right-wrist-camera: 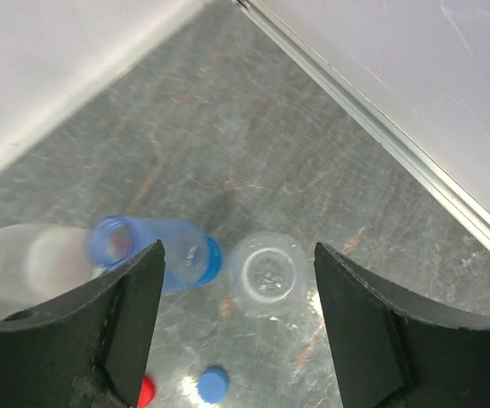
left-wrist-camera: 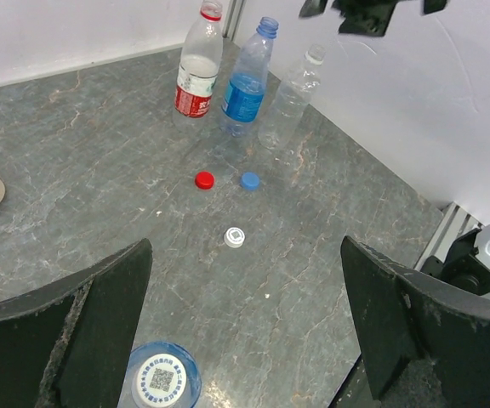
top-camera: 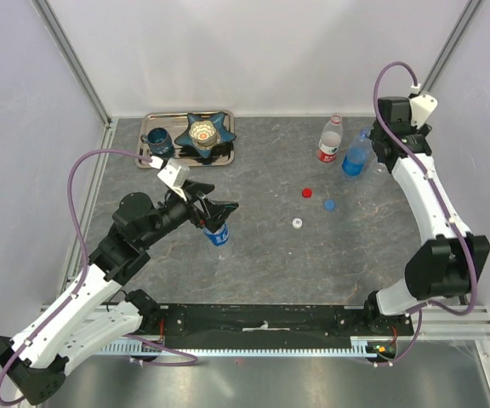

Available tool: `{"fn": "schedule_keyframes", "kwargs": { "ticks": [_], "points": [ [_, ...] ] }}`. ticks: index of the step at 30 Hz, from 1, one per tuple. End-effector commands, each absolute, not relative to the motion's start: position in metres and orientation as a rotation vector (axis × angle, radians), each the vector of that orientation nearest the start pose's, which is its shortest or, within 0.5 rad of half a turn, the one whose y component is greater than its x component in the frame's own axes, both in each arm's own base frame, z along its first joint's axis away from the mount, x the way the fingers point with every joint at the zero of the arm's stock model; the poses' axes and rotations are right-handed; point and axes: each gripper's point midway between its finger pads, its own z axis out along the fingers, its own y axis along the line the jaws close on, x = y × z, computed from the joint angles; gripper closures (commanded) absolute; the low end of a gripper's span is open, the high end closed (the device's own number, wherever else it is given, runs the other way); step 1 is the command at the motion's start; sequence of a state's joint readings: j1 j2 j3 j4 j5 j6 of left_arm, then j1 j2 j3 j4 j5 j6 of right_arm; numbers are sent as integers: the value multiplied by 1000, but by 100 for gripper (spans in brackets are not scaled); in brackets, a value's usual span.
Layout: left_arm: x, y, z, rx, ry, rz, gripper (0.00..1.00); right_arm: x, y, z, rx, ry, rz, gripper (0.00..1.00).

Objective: Unscrew the bottle caps

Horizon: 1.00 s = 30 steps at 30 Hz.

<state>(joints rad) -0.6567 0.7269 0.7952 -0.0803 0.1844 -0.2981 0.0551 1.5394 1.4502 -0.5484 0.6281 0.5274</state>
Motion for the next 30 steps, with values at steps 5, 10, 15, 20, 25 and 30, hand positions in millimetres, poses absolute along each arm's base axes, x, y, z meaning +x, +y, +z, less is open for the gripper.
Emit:
{"fn": "schedule_keyframes", "kwargs": {
  "ticks": [5, 10, 15, 20, 25, 30],
  "points": [
    [237, -199, 349, 299, 1574, -752, 0, 378, 43, 388, 498, 1687, 134, 24],
    [263, -141, 352, 18, 1644, -459, 0, 331, 177, 382, 45, 1704, 678, 22],
    [274, -82, 348, -194, 1706, -205, 1, 277, 280, 319, -302, 1849, 761, 14],
    [271, -61, 318, -297, 1817, -182, 1, 231, 348, 288, -536, 1865, 744, 7],
    [265, -64, 299, -316, 1847, -224, 0, 208, 392, 286, -612, 1819, 775, 2],
    [261, -65, 301, -292, 1840, -230, 0, 208, 421, 267, -637, 1838, 685, 2]
  ]
}}
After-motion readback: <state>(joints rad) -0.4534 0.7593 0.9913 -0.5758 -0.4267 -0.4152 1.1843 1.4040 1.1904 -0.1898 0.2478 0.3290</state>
